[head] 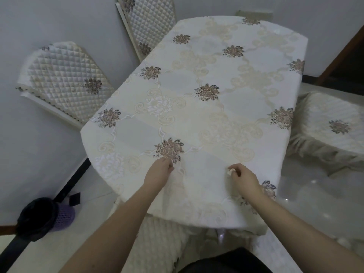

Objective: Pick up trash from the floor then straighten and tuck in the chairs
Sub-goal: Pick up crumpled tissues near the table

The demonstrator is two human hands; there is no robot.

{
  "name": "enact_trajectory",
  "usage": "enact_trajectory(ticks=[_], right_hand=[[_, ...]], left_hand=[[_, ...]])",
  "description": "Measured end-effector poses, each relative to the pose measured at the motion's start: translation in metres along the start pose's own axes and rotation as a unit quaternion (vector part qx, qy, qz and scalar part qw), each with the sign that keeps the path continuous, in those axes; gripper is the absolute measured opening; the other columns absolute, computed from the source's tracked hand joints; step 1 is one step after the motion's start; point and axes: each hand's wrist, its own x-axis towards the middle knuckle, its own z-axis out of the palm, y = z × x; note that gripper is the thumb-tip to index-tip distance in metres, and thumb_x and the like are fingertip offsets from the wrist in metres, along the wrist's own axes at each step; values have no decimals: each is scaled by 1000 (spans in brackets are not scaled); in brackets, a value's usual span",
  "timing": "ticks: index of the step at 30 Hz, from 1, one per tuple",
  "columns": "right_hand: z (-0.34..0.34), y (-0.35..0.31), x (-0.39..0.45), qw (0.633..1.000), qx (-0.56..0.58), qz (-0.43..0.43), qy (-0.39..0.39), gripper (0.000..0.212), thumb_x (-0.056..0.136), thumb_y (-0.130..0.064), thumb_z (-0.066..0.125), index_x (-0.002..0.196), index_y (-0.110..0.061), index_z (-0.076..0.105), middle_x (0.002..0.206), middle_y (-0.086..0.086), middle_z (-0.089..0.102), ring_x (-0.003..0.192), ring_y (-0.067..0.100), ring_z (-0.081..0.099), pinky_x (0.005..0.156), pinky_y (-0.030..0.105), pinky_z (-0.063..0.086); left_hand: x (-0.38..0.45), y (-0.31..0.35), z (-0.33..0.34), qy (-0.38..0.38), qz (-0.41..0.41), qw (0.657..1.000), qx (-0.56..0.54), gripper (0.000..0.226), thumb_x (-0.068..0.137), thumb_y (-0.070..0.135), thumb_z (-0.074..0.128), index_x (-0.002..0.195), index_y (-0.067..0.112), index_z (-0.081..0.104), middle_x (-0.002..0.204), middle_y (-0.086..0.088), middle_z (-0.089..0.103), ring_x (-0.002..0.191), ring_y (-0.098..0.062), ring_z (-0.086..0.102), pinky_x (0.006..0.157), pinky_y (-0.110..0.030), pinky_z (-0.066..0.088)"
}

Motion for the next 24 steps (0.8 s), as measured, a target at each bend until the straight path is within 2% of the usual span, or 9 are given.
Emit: enact_trajectory(ticks=[2, 4, 7, 10, 12, 15, 20, 22, 24], right_hand=[[4, -5, -11, 996, 82, 43, 0, 20, 90, -12, 49, 100, -14, 65, 91, 0, 65, 85, 19, 59, 74, 30, 44], [13, -13, -24, 976, 189, 106, -11, 21, 89, -9, 44, 95, -9, 64, 88, 8, 64, 78, 20, 61, 68, 32, 49], [24, -30, -50, 941, 289, 173, -25, 21, 87, -5, 39, 87, -8, 59, 76, 10, 57, 61, 20, 58, 53, 26, 45], [35, -39, -84, 897, 400, 180, -58, 15, 85, -6, 43, 78, -10, 56, 66, 6, 48, 49, 17, 43, 44, 23, 35], [43, -42, -111, 857, 476, 166, -102, 13, 84, -11, 47, 72, -12, 51, 67, 5, 44, 48, 16, 36, 43, 23, 31], [54, -47, -154, 835, 506, 152, -151, 24, 92, -20, 48, 70, -16, 42, 66, 2, 41, 49, 14, 34, 44, 23, 29], [73, -52, -226, 832, 507, 158, -157, 21, 94, -22, 55, 80, -16, 41, 60, -1, 45, 43, 9, 36, 41, 20, 28], [75, -51, -252, 827, 517, 150, -163, 25, 93, -24, 53, 74, -18, 39, 53, -4, 39, 41, 9, 32, 43, 21, 26], [73, -48, -277, 803, 553, 151, -162, 28, 93, -26, 53, 69, -19, 38, 50, -5, 36, 40, 9, 31, 43, 20, 27]], left_hand=[[-21, 2, -3, 1, -27, 998, -60, 11, 94, 20, 56, 92, 10, 60, 90, -1, 59, 84, -20, 54, 71, -31, 39], [-44, 4, -7, -7, -79, 983, -166, 11, 96, 21, 54, 92, 11, 59, 84, 3, 63, 76, -14, 58, 70, -31, 44], [-83, 8, -9, -19, -127, 926, -356, 9, 97, 14, 51, 92, 11, 58, 80, -3, 68, 69, -17, 64, 67, -28, 53], [-125, 10, -11, 1, -119, 872, -475, 20, 99, 8, 45, 100, 8, 65, 81, -3, 63, 70, -15, 57, 65, -24, 49], [-158, 11, -15, 10, -134, 814, -565, 25, 101, 12, 43, 99, 7, 67, 80, -2, 58, 70, -12, 53, 63, -23, 45], [-204, 8, -25, -5, -148, 725, -673, 23, 102, 14, 42, 89, 5, 60, 76, -2, 50, 67, -11, 50, 60, -23, 41], [-266, 0, -35, -27, -156, 630, -761, 30, 101, 12, 43, 72, 10, 51, 72, -3, 43, 58, -11, 40, 52, -24, 29], [-290, 0, -36, -50, -163, 606, -777, 26, 99, 14, 46, 74, 11, 51, 72, -3, 44, 57, -11, 38, 46, -22, 28], [-311, 4, -39, -76, -164, 596, -782, 21, 97, 16, 48, 76, 13, 48, 70, -1, 44, 55, -11, 37, 42, -21, 25]])
